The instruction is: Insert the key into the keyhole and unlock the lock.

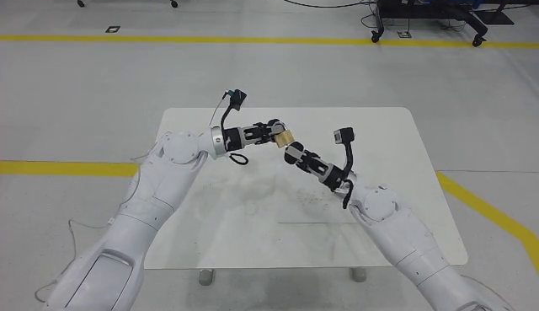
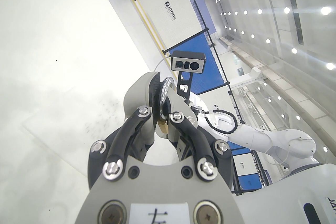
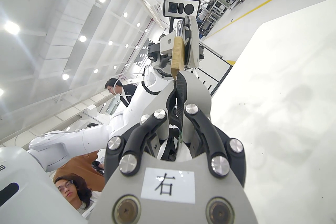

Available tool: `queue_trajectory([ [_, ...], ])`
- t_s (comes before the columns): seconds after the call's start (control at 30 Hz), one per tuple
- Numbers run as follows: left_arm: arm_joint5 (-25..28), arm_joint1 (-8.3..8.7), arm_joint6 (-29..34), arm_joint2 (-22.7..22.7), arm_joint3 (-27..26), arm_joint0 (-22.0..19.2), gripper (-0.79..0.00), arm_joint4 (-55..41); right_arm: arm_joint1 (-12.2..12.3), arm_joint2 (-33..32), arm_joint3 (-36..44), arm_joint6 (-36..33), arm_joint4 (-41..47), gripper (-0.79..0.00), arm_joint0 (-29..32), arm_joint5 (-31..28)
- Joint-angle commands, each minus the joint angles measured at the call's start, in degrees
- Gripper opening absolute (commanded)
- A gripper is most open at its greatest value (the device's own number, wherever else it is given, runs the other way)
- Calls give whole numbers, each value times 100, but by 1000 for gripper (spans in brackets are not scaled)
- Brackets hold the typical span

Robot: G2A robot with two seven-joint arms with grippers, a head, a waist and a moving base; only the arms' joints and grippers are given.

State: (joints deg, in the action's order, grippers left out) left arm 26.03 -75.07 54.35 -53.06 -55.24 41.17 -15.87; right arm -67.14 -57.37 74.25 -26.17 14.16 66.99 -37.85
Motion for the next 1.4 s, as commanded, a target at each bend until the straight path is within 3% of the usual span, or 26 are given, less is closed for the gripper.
queue_trajectory([
  [0.0, -3, -6, 46, 12, 6, -10, -785, 2, -16, 8, -13, 30, -5, -785, -20, 11],
  [0.07, -3, -13, 63, 19, 22, -18, -785, 0, -32, 12, -30, 46, -6, -782, -37, 15],
  [0.1, -10, -16, 59, 15, 35, -19, -785, -21, -39, 10, -34, 52, -9, -449, -43, 7],
  [0.13, -16, -18, 51, 2, 56, -22, -785, -53, -44, 4, -33, 63, -4, 0, -42, -20],
  [0.47, -193, -55, 188, -144, 314, -37, -785, -689, -51, -81, -7, 98, 4, 0, 40, -306],
  [0.67, -274, -146, 687, -160, 531, -33, -785, -1577, -54, -71, 20, 93, 35, 0, 54, -300],
  [0.73, -345, -195, 984, -178, 669, -26, -785, -2082, -62, -24, 160, -176, 475, 0, 144, -346],
  [0.83, -460, -279, 1359, -130, 921, -70, -785, -2572, -50, 48, 184, -1104, 1367, 0, 154, -341],
  [0.87, -486, -308, 1420, -96, 1015, -99, -785, -2643, -42, 56, 148, -1443, 1626, -139, 128, -301],
  [0.9, -510, -343, 1488, -63, 1085, -119, -785, -2751, -38, 61, 110, -1711, 1831, -219, 103, -257],
  [1.03, -515, -468, 1754, 22, 1372, -227, -785, -3106, -61, 164, -7, -2434, 2379, -397, -5, -34],
  [1.17, -439, -566, 2056, 69, 1602, -319, -785, -3337, -114, 206, -154, -2623, 2773, -440, -132, 92],
  [1.37, -411, -664, 2431, 58, 1943, -458, -785, -3573, -166, 158, -291, -2733, 3115, -431, -233, 173],
])
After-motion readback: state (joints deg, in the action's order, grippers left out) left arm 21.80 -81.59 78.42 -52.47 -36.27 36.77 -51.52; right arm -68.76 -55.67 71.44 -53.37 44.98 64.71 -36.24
